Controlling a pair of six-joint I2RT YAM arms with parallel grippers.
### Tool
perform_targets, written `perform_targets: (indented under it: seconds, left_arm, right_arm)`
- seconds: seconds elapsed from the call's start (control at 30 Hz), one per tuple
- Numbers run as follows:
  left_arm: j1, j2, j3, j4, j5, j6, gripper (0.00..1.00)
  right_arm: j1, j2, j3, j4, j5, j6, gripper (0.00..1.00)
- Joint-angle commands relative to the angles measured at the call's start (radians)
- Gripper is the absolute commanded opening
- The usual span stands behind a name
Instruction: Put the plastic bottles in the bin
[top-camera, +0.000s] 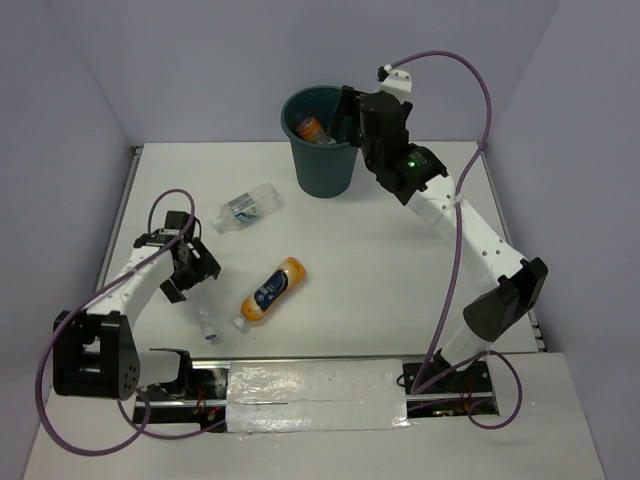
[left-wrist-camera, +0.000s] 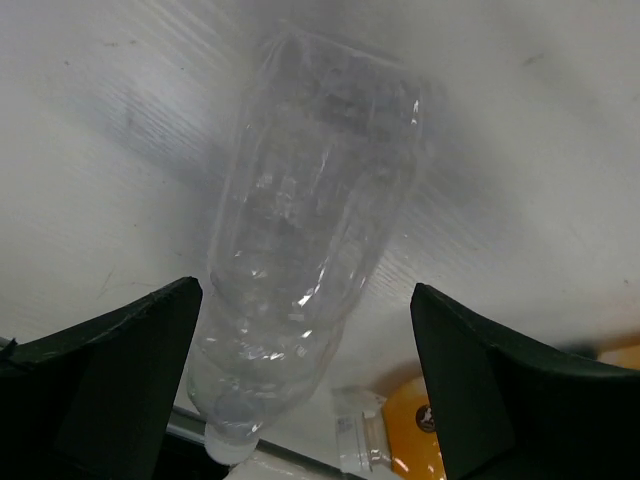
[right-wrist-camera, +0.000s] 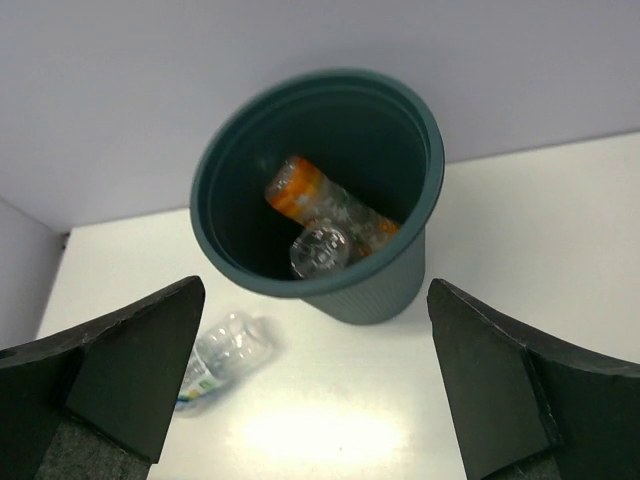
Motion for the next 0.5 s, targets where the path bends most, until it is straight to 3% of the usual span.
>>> perform_targets:
  seconds: [0.0,0.13,0.3,0.47]
  left_arm:
    - [0.003,0.062,-0.028,0.065,0.005,-0.072,0.99]
    - [0.003,0.114,-0.04,0.128,0.02,-0.068,0.94]
    - [-0.013,0.098,0.046,0.149,0.093,0.019,0.63]
    - [-0.027,0.03,0.233,0.128,0.153,0.111,0.6]
  right_arm:
    - [0.005,-0.082,-0.035,-0.011,-0.017,0.031,1.0]
    - [0.005,-0.1,-0.073,-0.026,-0.012,0.07,1.0]
    - [0.005,-0.124,-0.096,-0.037,-0.063,0.099,1.0]
    - [0.005,-0.114,-0.049,-0.112,-0.104,0.105,1.0]
